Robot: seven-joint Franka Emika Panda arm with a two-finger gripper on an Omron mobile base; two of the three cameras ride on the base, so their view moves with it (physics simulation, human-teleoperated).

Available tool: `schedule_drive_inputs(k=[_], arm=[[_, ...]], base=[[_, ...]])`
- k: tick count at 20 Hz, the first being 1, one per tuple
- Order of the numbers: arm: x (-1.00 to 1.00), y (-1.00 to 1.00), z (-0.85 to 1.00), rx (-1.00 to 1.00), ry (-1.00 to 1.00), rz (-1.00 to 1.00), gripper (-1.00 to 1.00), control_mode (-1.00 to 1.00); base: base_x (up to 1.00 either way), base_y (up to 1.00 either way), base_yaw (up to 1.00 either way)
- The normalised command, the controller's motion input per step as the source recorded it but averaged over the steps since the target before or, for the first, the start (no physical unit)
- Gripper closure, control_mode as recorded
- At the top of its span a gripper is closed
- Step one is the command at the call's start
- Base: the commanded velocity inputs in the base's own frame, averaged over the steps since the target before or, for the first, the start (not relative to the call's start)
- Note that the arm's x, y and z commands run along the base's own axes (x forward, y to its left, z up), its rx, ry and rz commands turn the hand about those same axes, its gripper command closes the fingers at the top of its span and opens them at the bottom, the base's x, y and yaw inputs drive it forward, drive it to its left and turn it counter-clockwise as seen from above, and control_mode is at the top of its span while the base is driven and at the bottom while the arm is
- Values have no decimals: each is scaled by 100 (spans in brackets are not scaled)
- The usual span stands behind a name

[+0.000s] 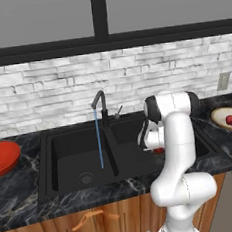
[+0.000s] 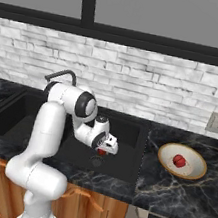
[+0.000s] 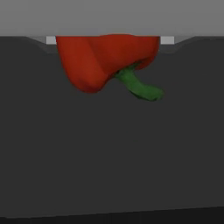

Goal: Pick the bell peppers from the sink and place them in one bowl. Place the eggplant in the other bowl. Then turn off the sink faucet.

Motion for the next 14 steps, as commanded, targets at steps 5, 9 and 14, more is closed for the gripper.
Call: schedule_drive_inputs(k=[5, 9, 14], arm=[[-32, -1, 67, 0, -9, -5, 100, -100], [-25, -9, 75, 0, -8, -9, 100, -100], [-17, -8, 83, 0, -8, -10, 100, -100]], base=[[0, 0, 0], [0, 0, 0], [0, 0, 0]])
